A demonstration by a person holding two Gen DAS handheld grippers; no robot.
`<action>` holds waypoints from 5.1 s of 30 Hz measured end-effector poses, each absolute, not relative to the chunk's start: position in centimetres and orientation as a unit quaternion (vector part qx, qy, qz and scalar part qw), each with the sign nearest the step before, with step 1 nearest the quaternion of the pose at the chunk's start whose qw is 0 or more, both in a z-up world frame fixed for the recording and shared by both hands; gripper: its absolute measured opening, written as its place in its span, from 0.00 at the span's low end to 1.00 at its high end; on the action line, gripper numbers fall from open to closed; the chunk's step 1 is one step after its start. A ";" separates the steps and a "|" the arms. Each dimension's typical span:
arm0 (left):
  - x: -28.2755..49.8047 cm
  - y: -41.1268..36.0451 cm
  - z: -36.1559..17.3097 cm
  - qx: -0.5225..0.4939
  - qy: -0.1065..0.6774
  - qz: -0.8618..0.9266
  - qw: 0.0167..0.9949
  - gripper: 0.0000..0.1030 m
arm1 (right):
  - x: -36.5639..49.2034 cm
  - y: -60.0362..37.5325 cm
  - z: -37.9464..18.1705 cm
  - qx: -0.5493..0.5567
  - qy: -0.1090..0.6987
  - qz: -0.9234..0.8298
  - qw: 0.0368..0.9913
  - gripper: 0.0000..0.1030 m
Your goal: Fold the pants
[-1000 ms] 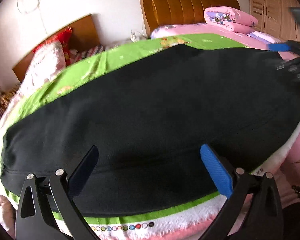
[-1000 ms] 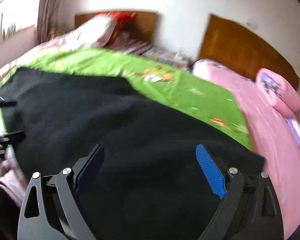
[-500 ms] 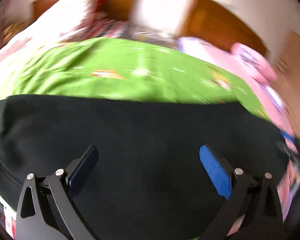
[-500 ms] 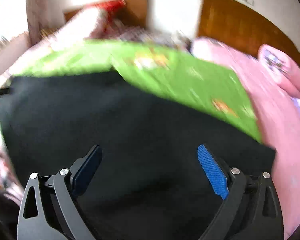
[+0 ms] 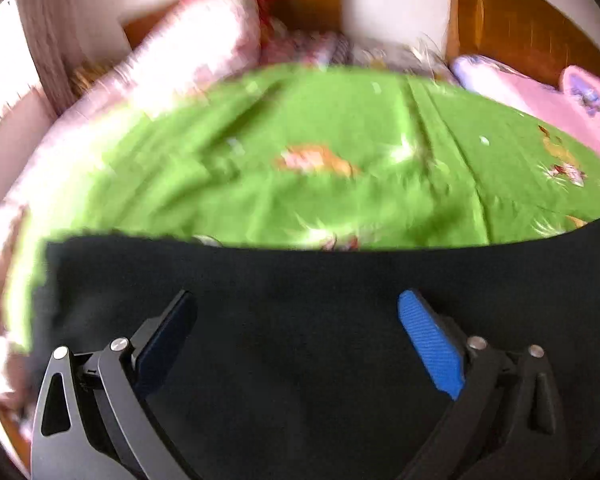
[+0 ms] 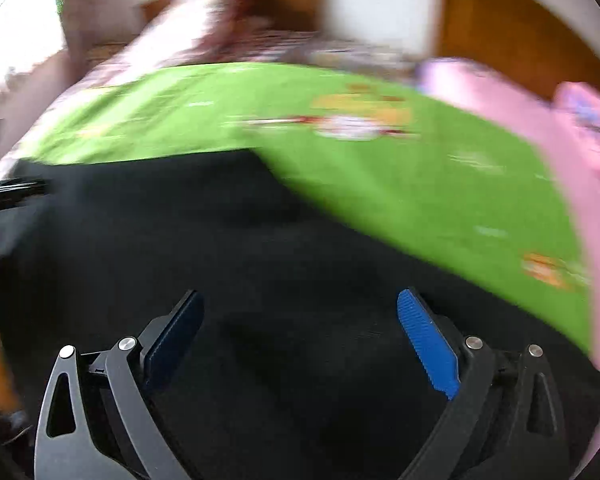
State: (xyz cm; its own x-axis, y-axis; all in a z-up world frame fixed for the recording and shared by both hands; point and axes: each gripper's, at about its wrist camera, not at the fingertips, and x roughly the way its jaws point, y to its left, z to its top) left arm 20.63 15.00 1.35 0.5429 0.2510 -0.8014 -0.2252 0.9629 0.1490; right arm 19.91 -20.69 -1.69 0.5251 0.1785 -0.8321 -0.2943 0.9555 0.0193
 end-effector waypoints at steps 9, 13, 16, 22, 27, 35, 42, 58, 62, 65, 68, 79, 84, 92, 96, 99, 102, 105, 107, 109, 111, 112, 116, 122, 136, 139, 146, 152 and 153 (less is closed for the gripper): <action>23.2 -6.6 3.4 0.050 0.458 -0.151 0.875 0.98 | 20.1 -24.5 -0.9 -0.044 0.463 0.108 0.878 0.92; 25.3 -13.4 0.4 0.091 0.475 -0.168 0.859 0.98 | 21.6 -28.3 -3.0 -0.077 0.496 0.063 0.863 0.95; 26.3 -15.3 -1.6 0.129 0.465 -0.141 0.865 0.99 | 21.2 -30.8 -3.1 -0.043 0.499 0.109 0.858 0.95; 25.8 -15.3 -1.7 0.133 0.457 -0.137 0.869 0.99 | 19.9 -31.3 -1.3 -0.053 0.457 0.090 0.883 0.95; 26.2 -15.2 -1.5 0.139 0.451 -0.131 0.872 0.99 | 22.5 -34.6 -3.0 -0.007 0.489 0.027 0.872 0.95; 26.5 -14.9 -1.6 0.132 0.453 -0.136 0.871 0.99 | 22.4 -35.1 -1.6 0.012 0.472 -0.033 0.881 0.95; 26.6 -14.7 -1.5 0.127 0.453 -0.138 0.871 0.99 | 23.2 -35.6 -2.6 -0.003 0.485 -0.046 0.873 0.95; 8.4 16.5 4.5 -0.158 0.382 0.042 0.910 0.98 | 18.1 -12.0 2.2 -0.106 0.409 0.235 0.875 0.95; 2.0 29.2 2.4 -0.341 0.361 0.089 0.863 0.98 | 17.1 -5.0 1.6 -0.128 0.401 0.282 0.863 0.95; -0.9 34.9 1.3 -0.430 0.322 0.086 0.839 0.98 | 16.4 -1.2 1.3 -0.133 0.403 0.308 0.851 0.95; -1.7 37.8 0.2 -0.481 0.289 0.070 0.824 0.97 | 15.3 2.0 1.1 -0.147 0.405 0.326 0.841 0.95; 2.9 40.5 -4.3 -0.501 0.308 0.068 0.806 0.93 | 14.4 7.8 -1.7 -0.170 0.423 0.355 0.816 0.95; 3.0 40.8 -3.9 -0.487 0.300 0.072 0.817 0.65 | 15.6 7.4 -2.6 -0.144 0.446 0.342 0.814 0.95; 2.3 40.7 -5.3 -0.470 0.310 0.054 0.825 0.58 | 15.6 7.4 -2.8 -0.146 0.448 0.337 0.815 0.95; 1.6 40.4 -4.2 -0.473 0.303 0.035 0.826 0.55 | 15.6 7.4 -2.8 -0.145 0.449 0.337 0.815 0.96; 2.3 39.9 -4.5 -0.448 0.327 0.045 0.831 0.56 | 15.6 7.4 -2.8 -0.148 0.448 0.336 0.815 0.96; 3.2 40.5 -5.8 -0.484 0.311 0.007 0.818 0.80 | 15.6 7.5 -2.9 -0.151 0.448 0.335 0.815 0.96; 3.2 40.8 -5.1 -0.478 0.318 0.042 0.818 0.49 | 15.6 7.5 -2.9 -0.151 0.448 0.335 0.815 0.96; 2.6 40.8 -4.7 -0.470 0.312 0.044 0.824 0.35 | 15.6 7.5 -2.9 -0.151 0.447 0.335 0.815 0.96; 2.0 40.2 -3.9 -0.458 0.302 0.058 0.834 0.32 | 15.6 7.6 -2.9 -0.155 0.446 0.334 0.816 0.96; 1.8 38.8 -2.0 -0.428 0.298 0.089 0.849 0.31 | 15.7 7.7 -3.0 -0.155 0.449 0.334 0.814 0.96; 1.7 37.2 0.5 -0.387 0.287 0.111 0.869 0.31 | 15.9 7.6 -3.1 -0.151 0.452 0.334 0.813 0.96; 3.5 27.8 9.4 -0.193 0.249 0.134 0.940 0.31 | 16.5 6.3 -2.4 -0.112 0.441 0.322 0.830 0.94; 6.5 10.2 11.3 0.060 0.245 0.051 0.966 0.30 | 16.4 -8.5 3.9 0.132 0.319 0.220 0.912 0.95; 1.6 0.0 3.6 0.191 0.291 -0.167 0.923 0.79 | 13.9 -20.3 1.9 0.177 0.352 0.159 0.905 0.96; 0.2 5.7 6.3 0.096 0.282 -0.144 0.944 0.79 | 12.7 -16.9 2.3 0.153 0.349 0.222 0.897 0.96; 0.5 15.4 5.8 0.050 0.305 0.043 0.950 0.66 | 9.6 -10.4 2.7 0.069 0.369 0.353 0.857 0.59; 0.3 12.8 3.6 0.112 0.302 0.019 0.946 0.68 | 7.4 -9.2 0.2 0.062 0.426 0.367 0.824 0.52; 0.2 12.6 3.3 0.114 0.306 0.017 0.945 0.69 | 7.6 -9.3 -0.2 0.067 0.435 0.361 0.822 0.52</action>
State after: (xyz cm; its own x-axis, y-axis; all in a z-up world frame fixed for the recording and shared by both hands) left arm 0.22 12.55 3.27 0.8119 0.1019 -0.5749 0.0374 0.9735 0.2254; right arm 7.57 -9.33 -0.21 0.3617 0.6517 -0.6667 -0.5346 0.7308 0.4244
